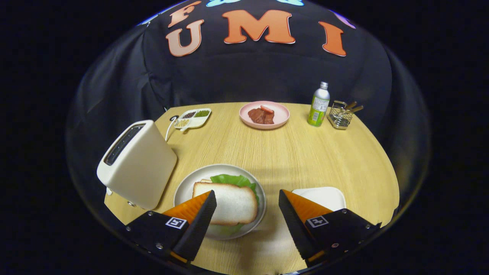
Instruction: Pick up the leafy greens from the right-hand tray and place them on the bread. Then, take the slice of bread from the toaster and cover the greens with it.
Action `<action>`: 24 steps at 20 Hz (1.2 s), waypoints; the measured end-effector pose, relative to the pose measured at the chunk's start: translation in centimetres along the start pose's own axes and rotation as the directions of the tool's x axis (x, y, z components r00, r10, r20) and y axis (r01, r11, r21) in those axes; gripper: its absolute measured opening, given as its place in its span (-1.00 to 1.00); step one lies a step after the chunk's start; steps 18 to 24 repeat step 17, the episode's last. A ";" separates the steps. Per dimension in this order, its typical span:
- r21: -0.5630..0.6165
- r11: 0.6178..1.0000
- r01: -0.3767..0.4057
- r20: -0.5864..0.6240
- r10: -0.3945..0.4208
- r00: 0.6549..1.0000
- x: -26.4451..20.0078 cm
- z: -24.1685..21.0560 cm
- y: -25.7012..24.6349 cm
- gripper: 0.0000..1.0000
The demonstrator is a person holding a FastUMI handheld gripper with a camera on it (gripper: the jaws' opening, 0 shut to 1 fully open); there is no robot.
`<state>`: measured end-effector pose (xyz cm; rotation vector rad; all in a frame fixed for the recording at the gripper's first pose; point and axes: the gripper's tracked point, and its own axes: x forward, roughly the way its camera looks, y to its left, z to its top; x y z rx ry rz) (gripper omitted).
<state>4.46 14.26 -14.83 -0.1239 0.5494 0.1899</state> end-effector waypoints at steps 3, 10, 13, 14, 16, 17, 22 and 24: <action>0.008 0.999 0.032 0.104 -0.033 0.994 -2.6 4.3 -2.1 0.96; 0.043 0.994 0.105 0.345 -0.114 0.932 -9.5 13.1 -6.6 0.96; 0.056 0.989 0.139 0.416 -0.150 0.897 -12.3 15.0 -8.2 0.95; 0.060 0.987 0.149 0.435 -0.160 0.886 -13.1 15.5 -8.7 0.95; 0.064 0.985 0.162 0.478 -0.172 0.861 -14.8 16.4 -9.4 0.96; 0.061 0.984 0.166 0.502 -0.174 0.847 -15.5 16.9 -9.7 0.95; 0.061 0.984 0.166 0.502 -0.174 0.847 -15.5 16.9 -9.7 0.95; 0.061 0.984 0.166 0.502 -0.174 0.847 -15.5 16.9 -9.7 0.95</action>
